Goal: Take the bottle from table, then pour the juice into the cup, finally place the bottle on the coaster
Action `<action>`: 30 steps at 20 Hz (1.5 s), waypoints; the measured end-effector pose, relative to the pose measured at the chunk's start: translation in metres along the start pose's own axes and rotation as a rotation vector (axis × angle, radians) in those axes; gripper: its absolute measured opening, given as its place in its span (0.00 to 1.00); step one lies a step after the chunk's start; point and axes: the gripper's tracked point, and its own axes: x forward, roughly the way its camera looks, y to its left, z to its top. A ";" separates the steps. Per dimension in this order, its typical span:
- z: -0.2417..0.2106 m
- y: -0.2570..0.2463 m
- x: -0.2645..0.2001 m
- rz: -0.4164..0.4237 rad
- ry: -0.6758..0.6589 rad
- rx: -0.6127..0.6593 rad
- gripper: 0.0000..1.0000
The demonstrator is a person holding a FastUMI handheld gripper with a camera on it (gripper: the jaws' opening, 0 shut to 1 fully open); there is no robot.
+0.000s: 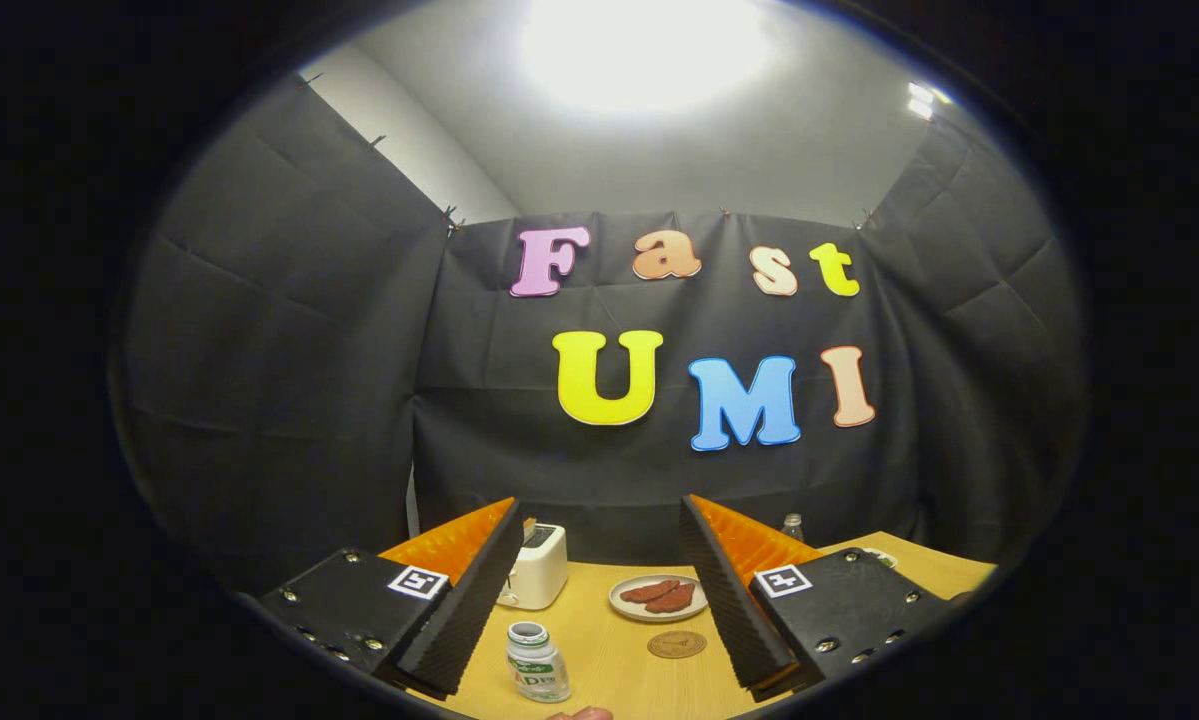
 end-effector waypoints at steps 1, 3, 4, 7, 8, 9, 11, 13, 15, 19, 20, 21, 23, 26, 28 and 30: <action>-0.009 0.006 0.002 0.008 0.005 -0.009 0.96; -0.027 0.022 0.006 0.041 0.013 -0.023 0.96; -0.040 0.029 0.008 0.050 0.024 -0.024 0.96; -0.074 0.044 0.014 0.054 0.062 -0.023 0.96; -0.089 0.049 0.017 0.056 0.080 -0.021 0.96; -0.101 0.053 0.020 0.057 0.097 -0.021 0.96; -0.126 0.057 0.025 0.050 0.133 -0.025 0.96; -0.153 0.057 0.030 0.033 0.168 -0.022 0.96; -0.176 0.057 0.031 0.018 0.209 -0.023 0.96; -0.218 0.056 0.033 0.003 0.291 -0.035 0.96; -0.228 0.056 0.034 -0.001 0.307 -0.034 0.96; -0.235 0.056 0.034 -0.007 0.322 -0.031 0.96; -0.248 0.057 0.036 -0.015 0.342 -0.029 0.96; -0.268 0.057 0.037 -0.021 0.383 -0.038 0.96; -0.279 0.058 0.035 -0.020 0.412 -0.043 0.96; -0.285 0.058 0.034 -0.022 0.425 -0.034 0.96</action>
